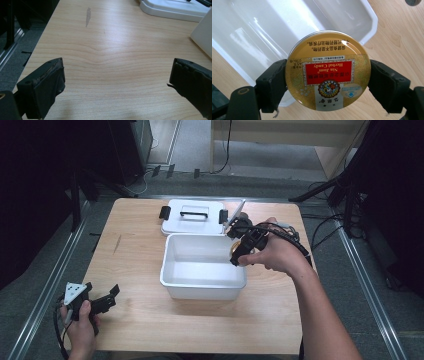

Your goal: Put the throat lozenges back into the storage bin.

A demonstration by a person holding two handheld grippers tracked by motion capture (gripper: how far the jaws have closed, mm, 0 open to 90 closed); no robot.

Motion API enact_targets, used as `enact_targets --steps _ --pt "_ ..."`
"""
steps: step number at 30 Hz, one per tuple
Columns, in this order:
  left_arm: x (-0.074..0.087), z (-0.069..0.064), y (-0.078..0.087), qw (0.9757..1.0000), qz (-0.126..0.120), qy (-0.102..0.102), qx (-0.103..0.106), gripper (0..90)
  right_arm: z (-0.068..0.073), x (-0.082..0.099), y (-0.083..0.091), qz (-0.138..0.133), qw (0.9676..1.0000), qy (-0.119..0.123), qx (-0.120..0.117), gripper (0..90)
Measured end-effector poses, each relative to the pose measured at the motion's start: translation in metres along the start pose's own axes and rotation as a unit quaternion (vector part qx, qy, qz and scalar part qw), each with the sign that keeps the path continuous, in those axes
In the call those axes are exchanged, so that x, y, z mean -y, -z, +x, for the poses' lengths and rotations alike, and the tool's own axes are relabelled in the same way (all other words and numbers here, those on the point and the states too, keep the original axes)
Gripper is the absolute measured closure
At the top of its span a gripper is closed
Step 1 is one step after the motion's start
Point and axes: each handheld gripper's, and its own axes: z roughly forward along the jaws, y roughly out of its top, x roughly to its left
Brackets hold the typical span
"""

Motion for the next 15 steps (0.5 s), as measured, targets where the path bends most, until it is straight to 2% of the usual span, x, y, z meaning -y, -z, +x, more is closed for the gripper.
enact_targets --steps 7,15 --pt "0.000 0.000 0.000 1.0000 0.000 -0.001 0.000 0.4 0.007 -0.009 -0.003 -0.004 0.9997 0.022 0.001 20.8" --pt "0.000 0.000 0.000 1.0000 0.000 -0.001 0.001 0.5 0.017 -0.015 -0.010 -0.012 0.9972 0.074 0.003 20.8"
